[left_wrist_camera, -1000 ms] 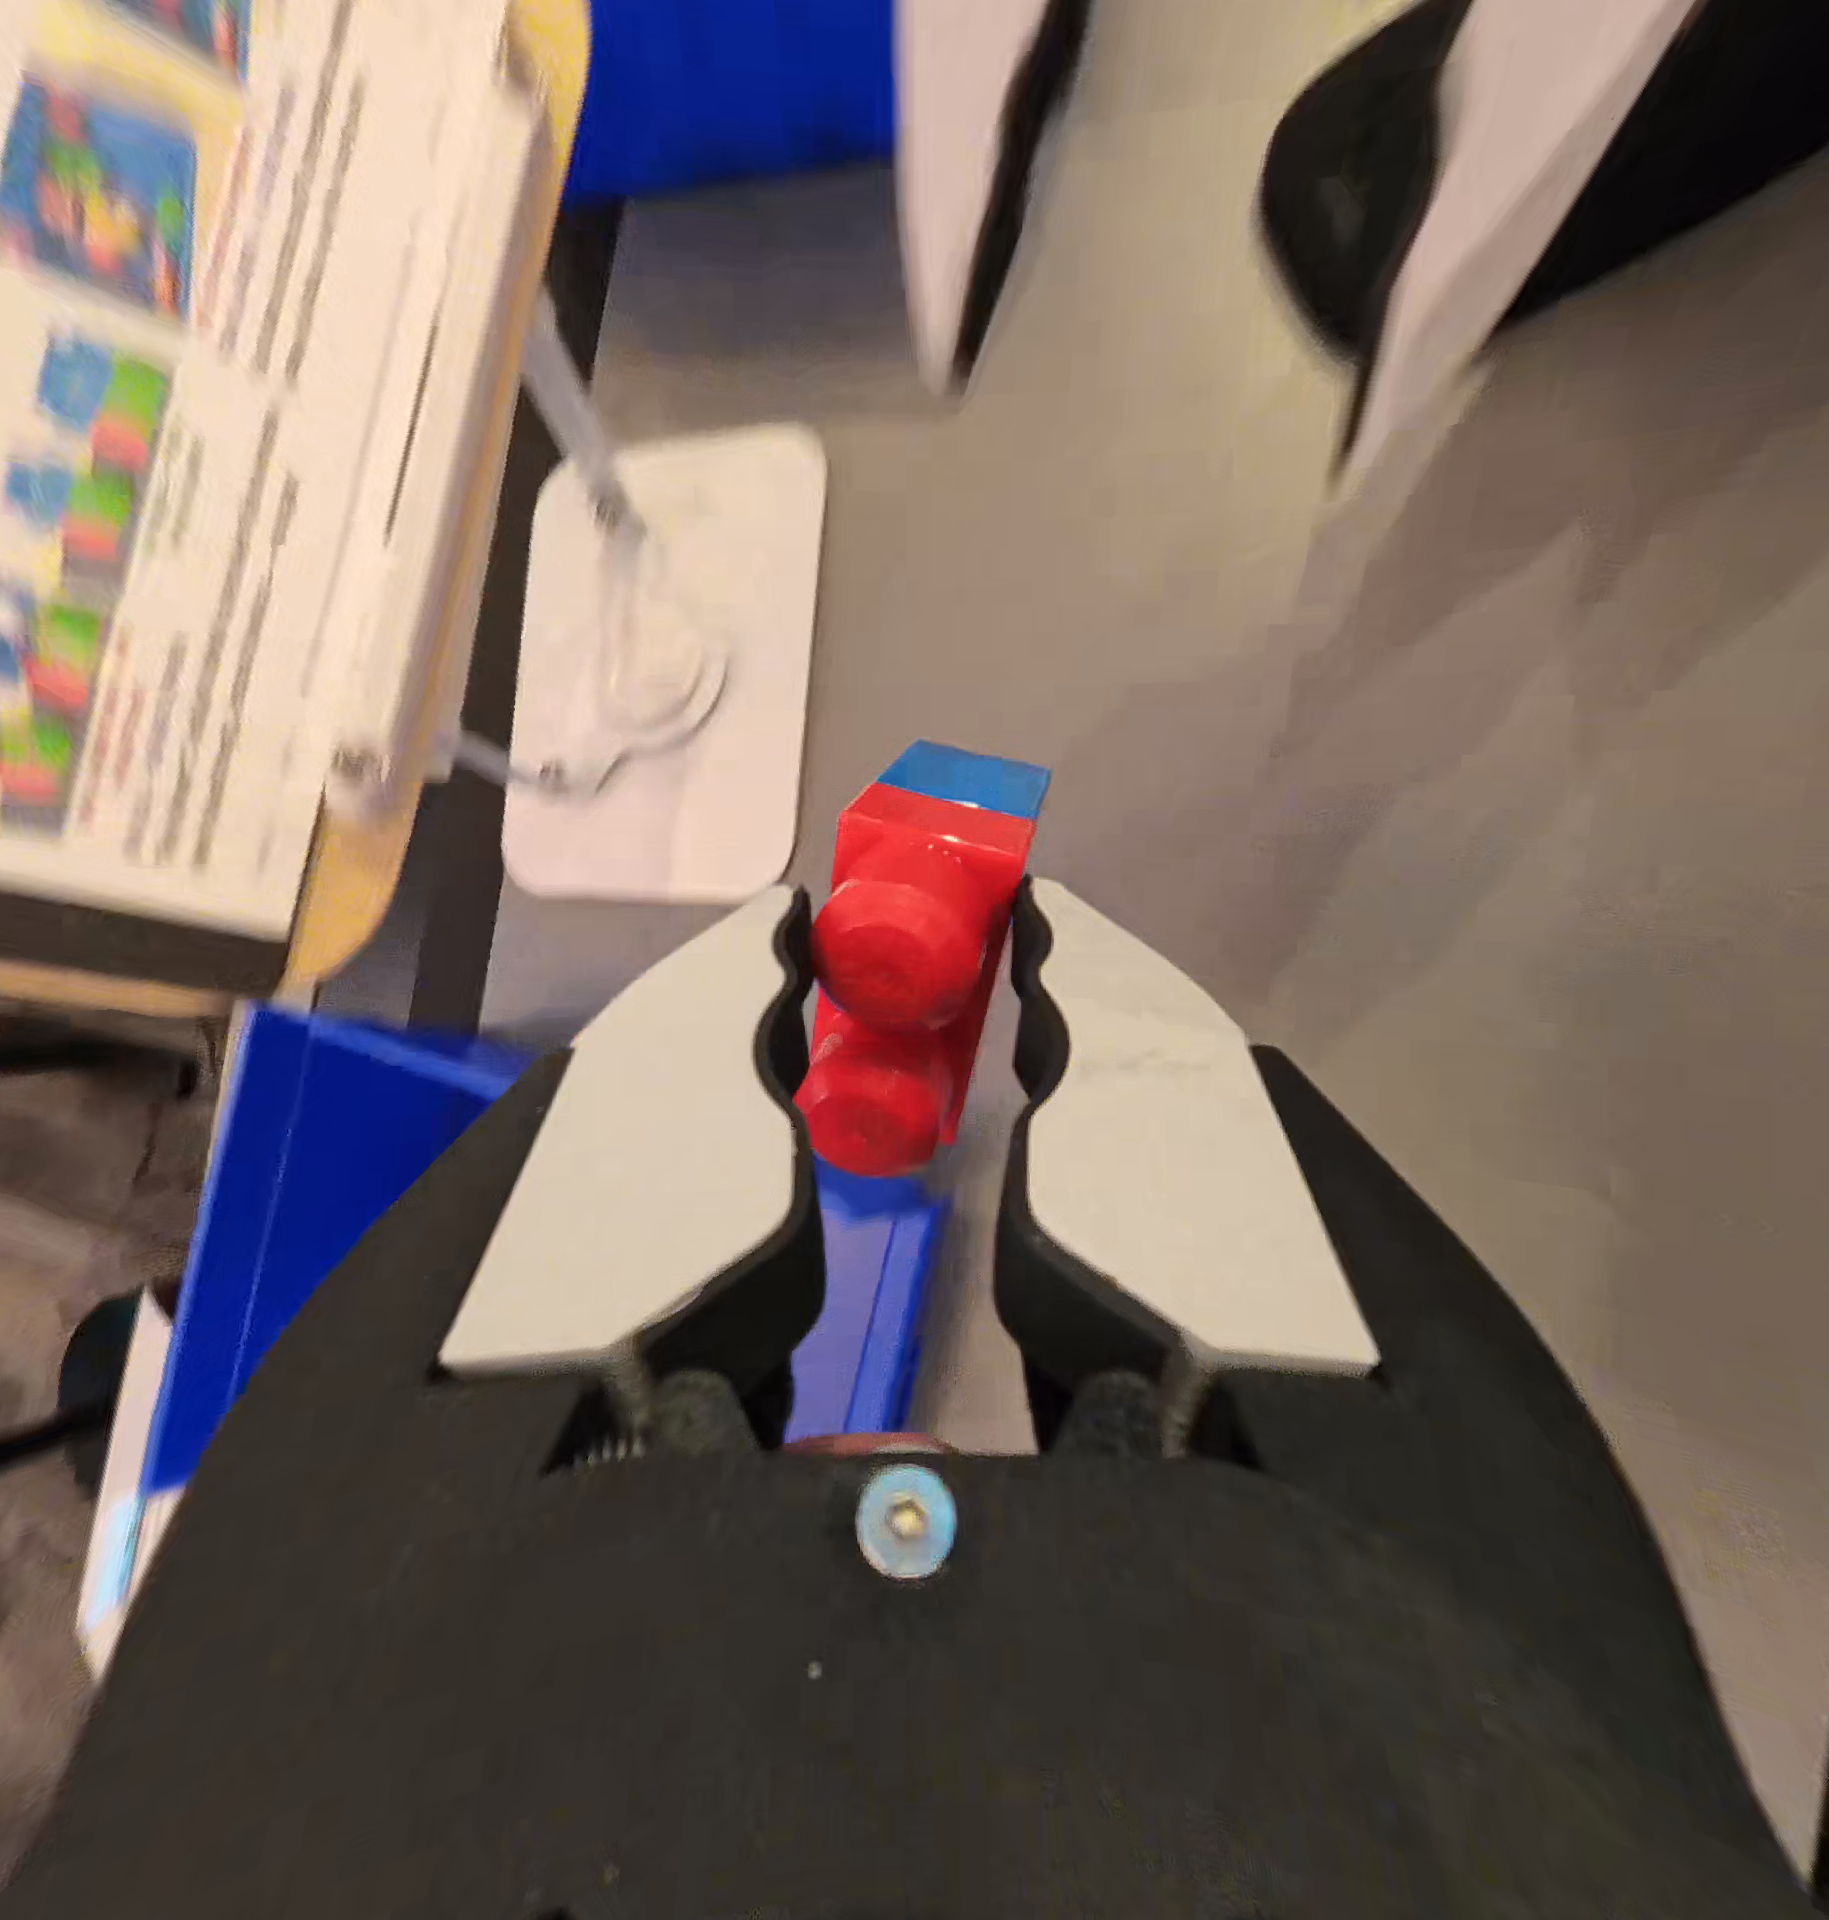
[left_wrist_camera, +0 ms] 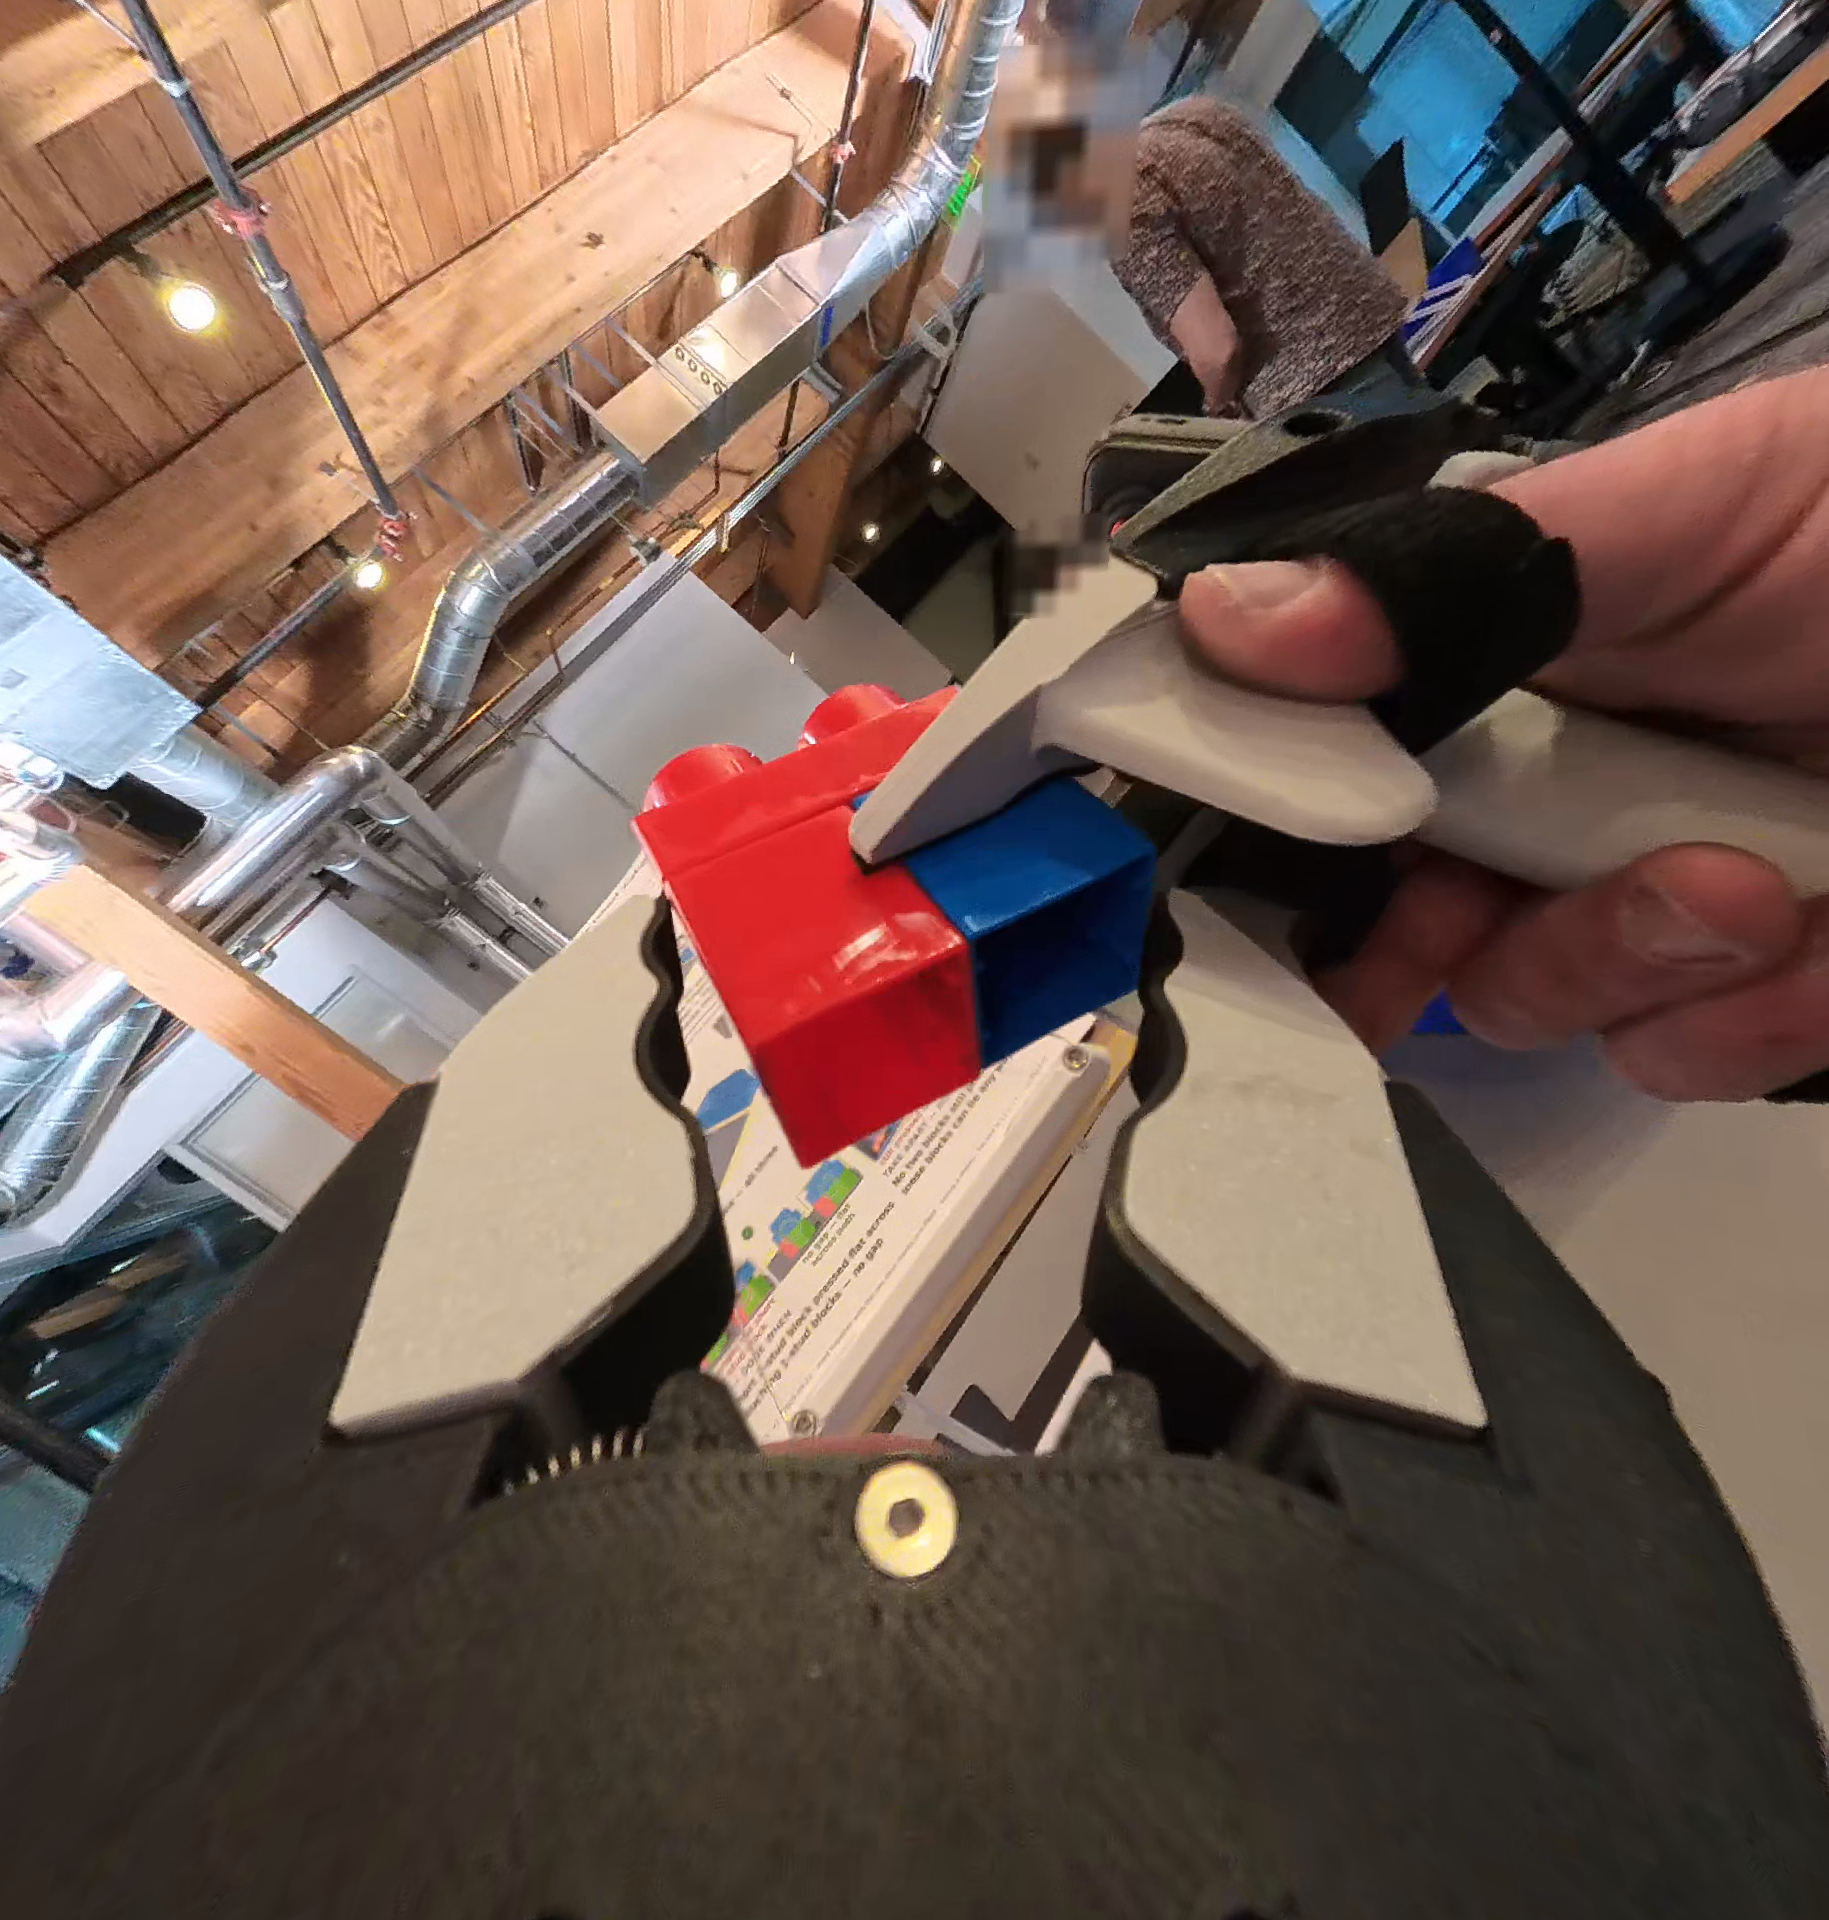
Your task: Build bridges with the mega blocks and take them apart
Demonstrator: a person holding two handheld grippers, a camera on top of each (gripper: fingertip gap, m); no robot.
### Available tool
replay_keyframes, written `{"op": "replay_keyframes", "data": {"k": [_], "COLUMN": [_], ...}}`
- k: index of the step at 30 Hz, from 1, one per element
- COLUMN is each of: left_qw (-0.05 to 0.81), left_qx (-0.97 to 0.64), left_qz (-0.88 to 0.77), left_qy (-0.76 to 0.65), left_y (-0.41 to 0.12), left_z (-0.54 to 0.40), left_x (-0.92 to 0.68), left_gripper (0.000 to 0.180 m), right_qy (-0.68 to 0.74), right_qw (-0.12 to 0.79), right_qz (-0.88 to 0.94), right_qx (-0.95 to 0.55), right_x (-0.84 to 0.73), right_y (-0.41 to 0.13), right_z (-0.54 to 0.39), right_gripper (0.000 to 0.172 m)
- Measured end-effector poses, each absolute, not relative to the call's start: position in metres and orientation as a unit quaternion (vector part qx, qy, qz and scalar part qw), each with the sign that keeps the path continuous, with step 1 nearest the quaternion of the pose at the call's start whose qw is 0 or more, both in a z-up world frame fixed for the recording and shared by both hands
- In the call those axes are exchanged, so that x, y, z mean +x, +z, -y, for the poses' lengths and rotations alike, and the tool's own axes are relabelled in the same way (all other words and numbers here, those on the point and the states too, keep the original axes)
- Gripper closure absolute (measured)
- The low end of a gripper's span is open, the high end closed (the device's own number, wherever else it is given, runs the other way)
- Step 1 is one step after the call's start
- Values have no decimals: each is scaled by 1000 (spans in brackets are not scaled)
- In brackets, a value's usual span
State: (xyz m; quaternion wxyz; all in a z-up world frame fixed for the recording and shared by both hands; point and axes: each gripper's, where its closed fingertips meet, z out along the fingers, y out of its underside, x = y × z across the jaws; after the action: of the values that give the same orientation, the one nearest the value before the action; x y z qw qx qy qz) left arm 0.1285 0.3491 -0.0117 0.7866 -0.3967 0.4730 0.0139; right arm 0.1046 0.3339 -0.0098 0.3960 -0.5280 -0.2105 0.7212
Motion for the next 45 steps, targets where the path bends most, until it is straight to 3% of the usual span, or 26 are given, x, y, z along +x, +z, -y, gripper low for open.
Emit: {"op": "replay_keyframes", "data": {"k": [4,13,19,24,34,39,41,42,45], "left_qw": [776,655,740,743,733,715,696,689,681], "left_qx": [-370,-359,-336,-331,-339,-336,-331,-327,-317], "left_qz": [-511,-643,-579,-581,-581,-593,-617,-625,-637], "left_qy": [-16,-169,-66,-16,-101,-153,-162,-165,-172], "left_y": [-9,-17,-12,-22,-15,-15,-21,-22,-21], "left_z": [-341,-323,-329,-330,-319,-308,-302,-300,-295], "left_x": [128,121,120,122,119,120,122,124,126], "left_gripper": [98,99,87,95,105,105,105,105,104], "right_qy": [730,737,738,744,753,762,761,760,752], "right_qw": [387,350,382,358,344,367,369,360,348], "right_qz": [213,234,181,190,213,186,186,194,213], "right_qx": [-522,-528,-526,-532,-519,-500,-500,-506,-518], "right_x": [103,93,99,91,88,109,117,117,117], "right_y": [-9,-21,-21,-30,-25,-15,-11,-11,-14], "right_z": [-327,-307,-321,-317,-305,-315,-318,-317,-315], "right_gripper": [135,135,136,135,133,118,122,132,134]}}
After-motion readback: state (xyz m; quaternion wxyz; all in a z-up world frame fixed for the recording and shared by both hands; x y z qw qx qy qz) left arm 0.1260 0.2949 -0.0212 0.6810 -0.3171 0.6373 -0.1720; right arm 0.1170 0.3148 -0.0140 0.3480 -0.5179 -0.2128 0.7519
